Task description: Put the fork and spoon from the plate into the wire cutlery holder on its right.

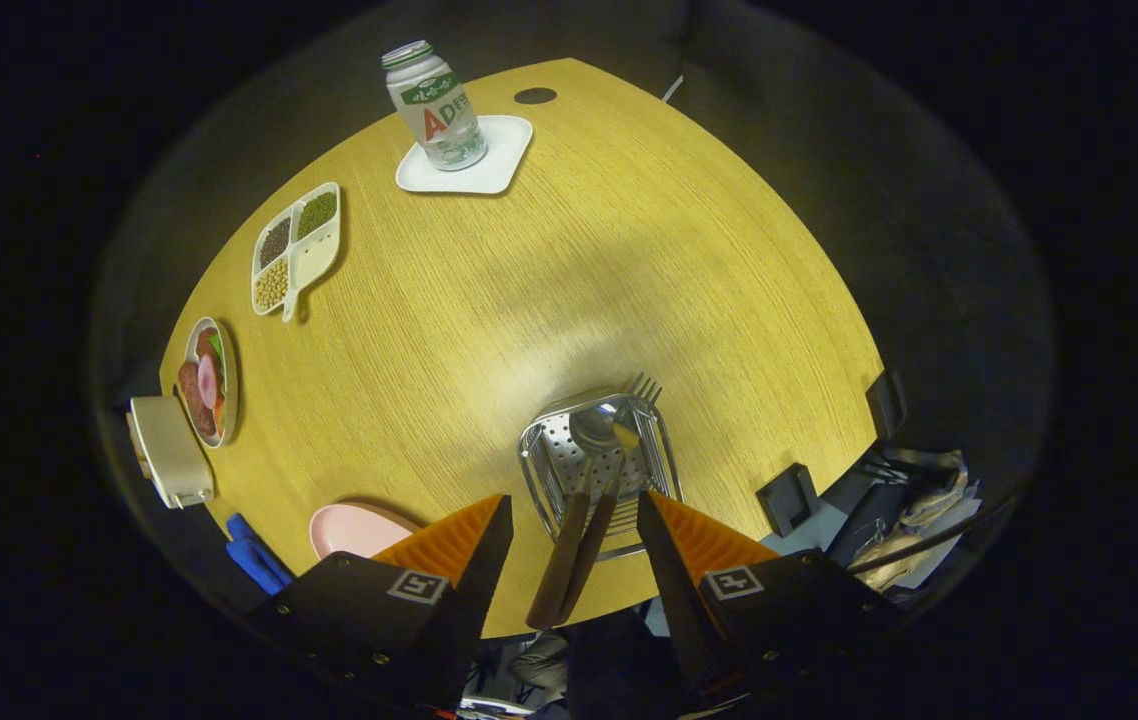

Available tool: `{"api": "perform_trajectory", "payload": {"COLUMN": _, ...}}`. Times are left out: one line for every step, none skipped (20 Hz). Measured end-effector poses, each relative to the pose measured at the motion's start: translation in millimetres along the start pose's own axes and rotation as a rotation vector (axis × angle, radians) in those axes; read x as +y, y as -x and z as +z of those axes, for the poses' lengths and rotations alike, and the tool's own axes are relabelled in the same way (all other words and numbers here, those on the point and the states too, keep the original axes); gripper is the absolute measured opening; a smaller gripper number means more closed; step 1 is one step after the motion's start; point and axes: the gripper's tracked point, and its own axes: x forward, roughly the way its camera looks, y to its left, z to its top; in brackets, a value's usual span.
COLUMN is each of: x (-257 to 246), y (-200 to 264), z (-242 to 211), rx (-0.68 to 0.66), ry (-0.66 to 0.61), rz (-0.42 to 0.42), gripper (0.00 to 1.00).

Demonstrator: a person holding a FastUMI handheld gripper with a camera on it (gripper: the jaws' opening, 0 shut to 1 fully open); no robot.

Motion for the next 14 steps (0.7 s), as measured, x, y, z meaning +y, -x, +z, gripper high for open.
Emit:
{"api": "perform_trajectory", "payload": {"x": -3, "y": 1, "z": 4, "rx": -0.031, "ry": 0.008, "rz": -0.003, "gripper": 0.78}}
{"api": "perform_trajectory", "payload": {"x": 0, "y": 2, "z": 8, "rx": -0.061, "ry": 0.013, "rz": -0.001, "gripper": 0.78}}
{"api": "perform_trajectory", "payload": {"x": 3, "y": 2, "z": 12, "rx": -0.094, "ry": 0.019, "rz": 0.001, "gripper": 0.78}}
{"api": "perform_trajectory", "payload": {"x": 4, "y": 4, "z": 17, "rx": -0.130, "ry": 0.026, "rz": 0.000, "gripper": 0.78}}
{"api": "perform_trajectory", "payload": {"x": 7, "y": 7, "z": 20, "rx": -0.172, "ry": 0.036, "rz": 0.001, "gripper": 0.78}}
{"api": "perform_trajectory", "payload": {"x": 7, "y": 12, "z": 25, "rx": -0.230, "ry": 0.048, "rz": -0.002, "gripper": 0.78}}
{"api": "perform_trajectory", "payload": {"x": 7, "y": 18, "z": 31, "rx": -0.295, "ry": 0.054, "rz": -0.010, "gripper": 0.78}}
{"api": "perform_trajectory", "payload": {"x": 6, "y": 28, "z": 38, "rx": -0.371, "ry": 0.054, "rz": -0.014, "gripper": 0.78}}
{"api": "perform_trajectory", "payload": {"x": 8, "y": 39, "z": 43, "rx": -0.448, "ry": 0.045, "rz": -0.011, "gripper": 0.78}}
{"api": "perform_trajectory", "payload": {"x": 11, "y": 53, "z": 50, "rx": -0.532, "ry": 0.032, "rz": 0.000, "gripper": 0.78}}
{"api": "perform_trajectory", "payload": {"x": 15, "y": 69, "z": 55, "rx": -0.620, "ry": 0.025, "rz": 0.021, "gripper": 0.78}}
{"api": "perform_trajectory", "payload": {"x": 17, "y": 86, "z": 60, "rx": -0.707, "ry": 0.022, "rz": 0.031, "gripper": 0.78}}
{"api": "perform_trajectory", "payload": {"x": 21, "y": 104, "z": 58, "rx": -0.780, "ry": 0.018, "rz": 0.038, "gripper": 0.78}}
{"api": "perform_trajectory", "payload": {"x": 21, "y": 123, "z": 59, "rx": -0.843, "ry": 0.019, "rz": 0.042, "gripper": 0.78}}
